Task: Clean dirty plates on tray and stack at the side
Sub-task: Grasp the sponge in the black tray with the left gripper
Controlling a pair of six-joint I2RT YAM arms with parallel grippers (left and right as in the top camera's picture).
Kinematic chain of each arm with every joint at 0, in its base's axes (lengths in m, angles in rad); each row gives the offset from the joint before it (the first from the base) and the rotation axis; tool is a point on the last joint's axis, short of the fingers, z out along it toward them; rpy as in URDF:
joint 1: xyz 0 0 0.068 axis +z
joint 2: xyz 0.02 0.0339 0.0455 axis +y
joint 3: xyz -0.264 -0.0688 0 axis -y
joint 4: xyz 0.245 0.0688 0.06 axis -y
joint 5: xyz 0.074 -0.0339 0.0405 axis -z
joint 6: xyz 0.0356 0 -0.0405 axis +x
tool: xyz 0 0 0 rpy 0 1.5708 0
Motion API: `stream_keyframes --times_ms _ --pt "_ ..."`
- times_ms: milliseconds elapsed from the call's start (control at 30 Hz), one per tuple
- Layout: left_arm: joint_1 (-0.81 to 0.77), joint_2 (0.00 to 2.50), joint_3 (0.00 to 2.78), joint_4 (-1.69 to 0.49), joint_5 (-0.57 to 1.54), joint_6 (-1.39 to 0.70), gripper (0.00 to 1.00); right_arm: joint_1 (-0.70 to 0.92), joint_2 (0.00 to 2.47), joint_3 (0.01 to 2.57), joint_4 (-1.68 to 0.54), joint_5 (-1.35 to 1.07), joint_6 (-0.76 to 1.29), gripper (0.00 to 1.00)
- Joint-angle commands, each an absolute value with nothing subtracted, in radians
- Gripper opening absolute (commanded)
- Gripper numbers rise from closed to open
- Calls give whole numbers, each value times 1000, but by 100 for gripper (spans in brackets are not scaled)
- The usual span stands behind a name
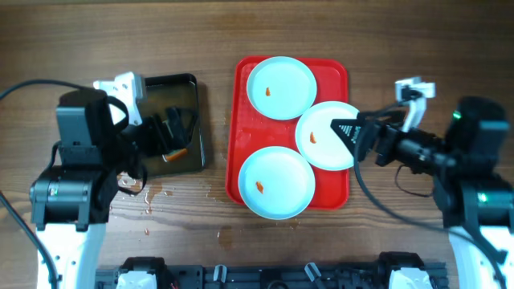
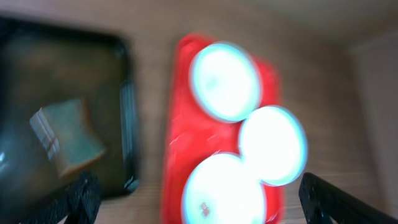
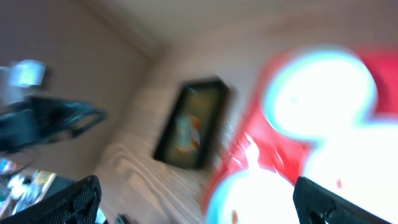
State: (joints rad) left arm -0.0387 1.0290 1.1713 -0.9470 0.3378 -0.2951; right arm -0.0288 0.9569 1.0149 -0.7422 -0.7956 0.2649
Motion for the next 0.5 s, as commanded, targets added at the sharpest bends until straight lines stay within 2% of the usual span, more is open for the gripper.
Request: stream_keyframes --times_ms 0,67,133,200,267,300,367,467 --pt "-41 1109 1180 -1080 9 -427 98 101 1014 1021 -881 -319 291 100" --pt "-41 1181 1158 -1116 -56 -487 85 177 1045 1020 -900 -270 293 100" --pt "-41 1269 1110 -1052 -62 -524 80 228 1086 1019 -892 -348 332 100" --pt "-41 1377 1071 -973 -65 -540 68 261 1143 1019 -910 -390 334 87" --pt "-41 1517 1058 -896 -96 -540 64 292 1213 1019 -941 -388 336 82" --pt "-41 1565 1058 -866 -99 -540 64 304 1239 1019 -946 -382 336 81" --pt "-41 1648 1058 -817 -104 -540 54 316 1267 1019 -948 -364 337 78" --pt "-41 1788 1058 -719 -104 -540 45 333 1322 1019 -948 -332 345 73"
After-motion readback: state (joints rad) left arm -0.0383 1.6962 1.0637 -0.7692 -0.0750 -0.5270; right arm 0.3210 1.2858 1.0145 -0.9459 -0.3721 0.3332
